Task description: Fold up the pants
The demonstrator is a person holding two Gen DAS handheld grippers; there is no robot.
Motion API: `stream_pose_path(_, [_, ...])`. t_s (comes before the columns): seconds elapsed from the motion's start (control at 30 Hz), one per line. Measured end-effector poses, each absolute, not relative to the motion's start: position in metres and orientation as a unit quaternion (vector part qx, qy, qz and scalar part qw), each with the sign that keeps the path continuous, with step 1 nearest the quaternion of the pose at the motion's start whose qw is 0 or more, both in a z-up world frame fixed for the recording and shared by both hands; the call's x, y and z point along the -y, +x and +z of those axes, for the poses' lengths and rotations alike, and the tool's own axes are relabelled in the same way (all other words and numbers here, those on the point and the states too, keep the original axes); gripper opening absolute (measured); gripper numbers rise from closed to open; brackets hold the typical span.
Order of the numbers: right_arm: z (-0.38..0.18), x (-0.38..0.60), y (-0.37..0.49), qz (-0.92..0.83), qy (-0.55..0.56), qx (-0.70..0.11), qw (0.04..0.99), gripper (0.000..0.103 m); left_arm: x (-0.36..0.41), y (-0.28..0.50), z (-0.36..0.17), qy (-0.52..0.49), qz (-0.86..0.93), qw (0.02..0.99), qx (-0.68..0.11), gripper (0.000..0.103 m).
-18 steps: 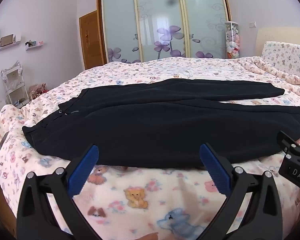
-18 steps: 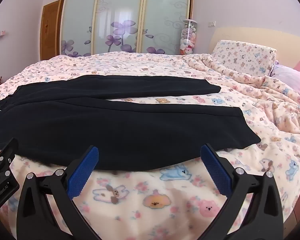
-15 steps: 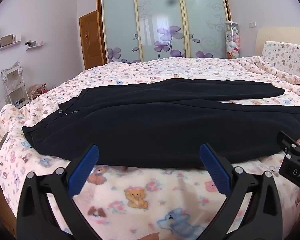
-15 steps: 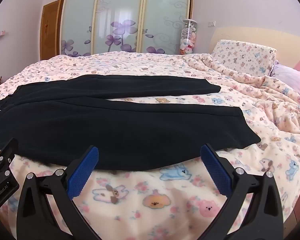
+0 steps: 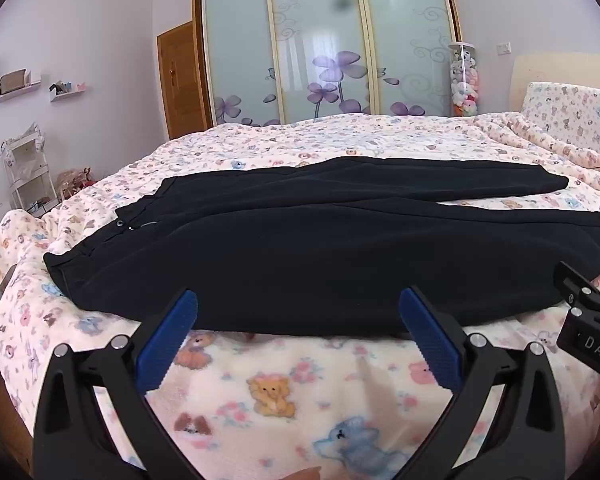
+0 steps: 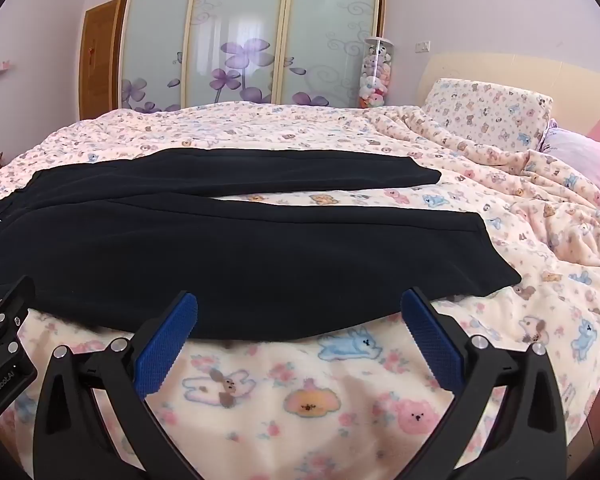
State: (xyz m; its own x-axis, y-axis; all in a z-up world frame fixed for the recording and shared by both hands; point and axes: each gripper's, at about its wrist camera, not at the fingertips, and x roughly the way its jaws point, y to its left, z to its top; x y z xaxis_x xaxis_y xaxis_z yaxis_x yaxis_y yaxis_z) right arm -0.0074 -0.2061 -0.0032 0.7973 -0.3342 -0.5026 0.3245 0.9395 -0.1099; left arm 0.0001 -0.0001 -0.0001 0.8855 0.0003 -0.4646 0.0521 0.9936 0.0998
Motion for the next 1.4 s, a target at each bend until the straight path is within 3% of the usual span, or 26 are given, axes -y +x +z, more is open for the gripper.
stream_pose_path(1.4, [-0.0038, 0.2095, -0.0074, -0.173, -0.008, -0.269, 0.947, 0.102, 0.0000, 0.0002, -0.0001, 0.053, -0.014, 0.969, -0.240, 0.101])
